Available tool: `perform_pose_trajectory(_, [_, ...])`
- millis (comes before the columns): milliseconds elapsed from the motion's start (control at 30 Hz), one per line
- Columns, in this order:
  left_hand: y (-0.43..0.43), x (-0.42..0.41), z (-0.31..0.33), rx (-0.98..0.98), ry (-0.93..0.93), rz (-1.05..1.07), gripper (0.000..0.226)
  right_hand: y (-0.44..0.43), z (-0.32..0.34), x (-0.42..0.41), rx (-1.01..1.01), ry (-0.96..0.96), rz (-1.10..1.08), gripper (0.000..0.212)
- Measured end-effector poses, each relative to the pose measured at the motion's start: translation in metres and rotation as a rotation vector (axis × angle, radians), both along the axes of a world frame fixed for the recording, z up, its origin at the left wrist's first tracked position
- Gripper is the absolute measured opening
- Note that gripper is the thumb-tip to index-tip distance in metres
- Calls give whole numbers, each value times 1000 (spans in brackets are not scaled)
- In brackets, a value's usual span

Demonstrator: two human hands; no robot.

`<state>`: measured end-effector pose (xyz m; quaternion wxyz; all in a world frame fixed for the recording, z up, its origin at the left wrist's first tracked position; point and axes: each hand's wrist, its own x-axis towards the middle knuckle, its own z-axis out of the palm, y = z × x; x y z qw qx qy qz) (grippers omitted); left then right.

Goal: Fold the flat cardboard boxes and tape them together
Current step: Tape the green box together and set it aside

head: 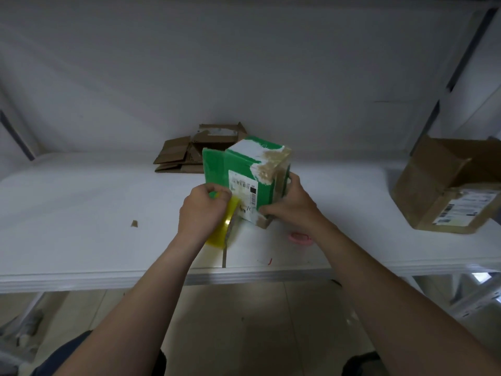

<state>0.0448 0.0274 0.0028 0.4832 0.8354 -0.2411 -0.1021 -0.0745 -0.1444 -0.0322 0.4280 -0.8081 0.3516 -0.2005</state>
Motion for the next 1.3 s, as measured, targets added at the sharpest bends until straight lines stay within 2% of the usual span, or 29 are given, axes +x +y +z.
perform_pose_trajectory(100, [4, -3, 11, -148, -50, 54, 13, 13, 23, 5, 27, -170, -79, 90])
perform_pose_trajectory(167, [7, -4, 16, -276, -16, 74, 11, 21, 38, 5, 16, -250, -105, 90])
perform_pose_trajectory(267, [10, -8, 22, -445, 22, 65, 11, 29, 61, -1, -63, -197, -169, 102])
perform_pose_trajectory(367, [13, -10, 28, -536, -36, 35, 25, 32, 74, -9, -105, -104, -203, 98])
perform_pose_trajectory(467, [14, -14, 29, -484, -63, -85, 39, 37, 80, -14, -69, -23, -147, 99])
perform_pose_trajectory(533, [14, -20, 27, -446, -12, -171, 43, 37, 79, -14, 35, -35, -60, 88])
perform_pose_trajectory(733, [17, -13, 30, -427, 144, -122, 51, 39, 70, -17, 132, -86, 66, 61])
perform_pose_trajectory(967, [22, -3, 24, -264, 265, -165, 60, 38, 63, -25, 141, -88, 138, 53])
perform_pose_trajectory(1067, [21, -9, 20, -275, 250, -161, 57, 37, 61, -24, 123, -90, 116, 49])
perform_pose_trajectory(1200, [15, -16, 18, -311, 124, -176, 54, 34, 60, -25, 149, -93, 79, 43])
perform_pose_trajectory(1300, [8, -17, 13, -266, 143, -203, 56, 34, 56, -26, 106, -43, 52, 41])
